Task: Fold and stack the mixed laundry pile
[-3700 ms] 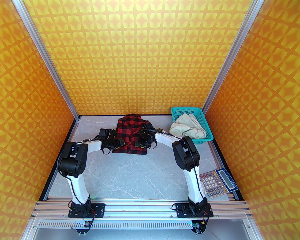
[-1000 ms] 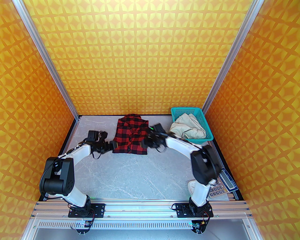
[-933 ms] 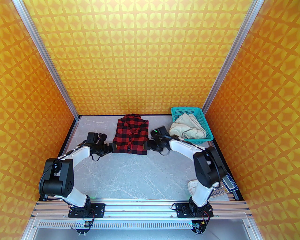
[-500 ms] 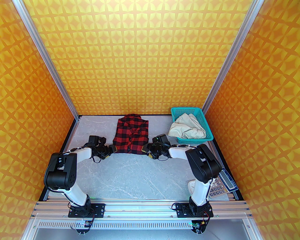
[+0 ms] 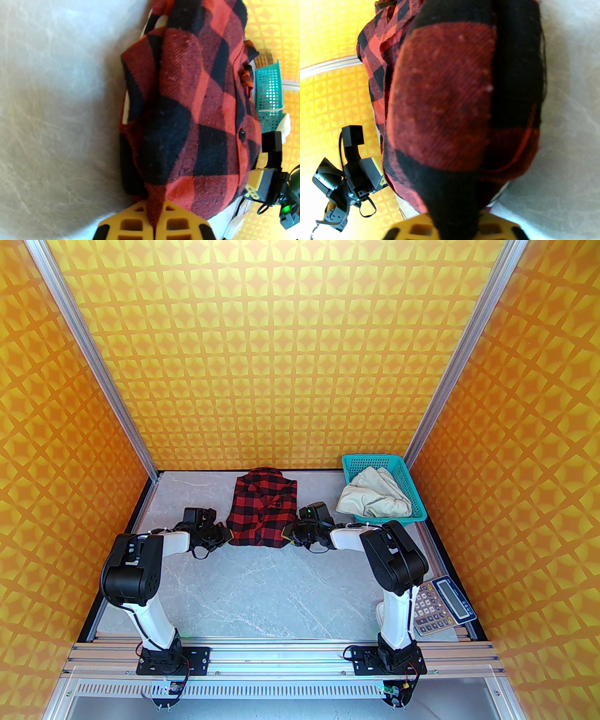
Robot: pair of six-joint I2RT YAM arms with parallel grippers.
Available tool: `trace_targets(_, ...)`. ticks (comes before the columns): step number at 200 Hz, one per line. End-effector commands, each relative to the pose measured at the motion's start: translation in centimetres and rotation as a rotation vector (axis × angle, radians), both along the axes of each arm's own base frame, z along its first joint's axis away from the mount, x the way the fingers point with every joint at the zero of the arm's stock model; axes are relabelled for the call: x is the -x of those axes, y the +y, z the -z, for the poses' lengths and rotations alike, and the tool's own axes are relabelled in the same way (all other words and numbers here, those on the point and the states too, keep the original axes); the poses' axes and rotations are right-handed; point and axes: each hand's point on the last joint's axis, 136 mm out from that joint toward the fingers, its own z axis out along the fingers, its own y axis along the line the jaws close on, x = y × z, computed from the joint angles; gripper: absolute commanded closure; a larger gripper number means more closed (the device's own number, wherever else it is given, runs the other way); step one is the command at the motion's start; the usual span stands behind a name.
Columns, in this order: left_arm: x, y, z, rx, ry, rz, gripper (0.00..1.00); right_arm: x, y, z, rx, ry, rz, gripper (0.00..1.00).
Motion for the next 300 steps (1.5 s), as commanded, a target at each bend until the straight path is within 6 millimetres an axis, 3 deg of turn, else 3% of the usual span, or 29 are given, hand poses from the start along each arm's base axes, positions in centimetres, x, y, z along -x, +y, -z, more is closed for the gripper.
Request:
trace_targets(1,1.2,-0.1,-1.3,0.003,-0.036,0.006,1.00,1.8,-0.8,-0.5,0.030,0.001,-0.018,0.91)
trace_targets(26,4.3,0.0,-1.1,0.009,-0.017,-0.003,1.00,4.3,-1.9,-0.2,0.059,0.021,-0.044,0.94)
trace_targets(62,11.6,-0.7,-0.8,0.011,0.041,0.026,1.00,10.1,-3.2,0.5,0.122,0.072,-0.117,0.97)
trace_targets(80,14.4,-1.1,-2.0,-0.007,0.035,0.041,1.00,13.4,-4.0,0.5,0.167,0.097,-0.154,0.97)
trace_targets(98,15.3,-1.1,-4.7,-0.021,-0.026,0.041,1.00,15.1,-5.2,-0.5,0.209,0.095,-0.159,0.97)
trace_targets(112,14.9,-0.7,-6.9,-0.044,-0.074,0.031,1.00,14.9,-6.0,-2.5,0.258,0.052,-0.153,0.96)
trace_targets(130,13.7,-0.8,-9.5,-0.056,-0.120,0.037,1.00,13.1,-6.0,-6.0,0.286,-0.022,-0.142,0.95)
trace_targets(156,10.5,-1.2,-12.9,-0.062,-0.182,0.047,1.00,9.0,-6.0,-9.6,0.276,-0.076,-0.106,0.95)
trace_targets(168,8.3,-1.3,-13.3,-0.066,-0.175,0.043,1.00,6.9,-5.8,-11.2,0.248,-0.104,-0.088,0.95)
trace_targets(205,1.7,-2.0,-14.8,-0.047,-0.199,0.030,1.00,1.1,-4.7,-13.1,0.165,-0.136,-0.077,0.96)
trace_targets(242,-3.1,-2.8,-15.8,0.011,-0.226,0.014,1.00,-3.3,-3.9,-14.6,0.096,-0.165,-0.082,0.97)
trace_targets(267,-3.5,-3.3,-16.4,0.028,-0.238,0.021,1.00,-3.3,-3.7,-13.9,0.103,-0.159,-0.106,0.97)
trace_targets(300,-0.3,-2.9,-14.5,0.023,-0.197,0.022,1.00,-1.0,-4.4,-11.6,0.106,-0.125,-0.116,0.97)
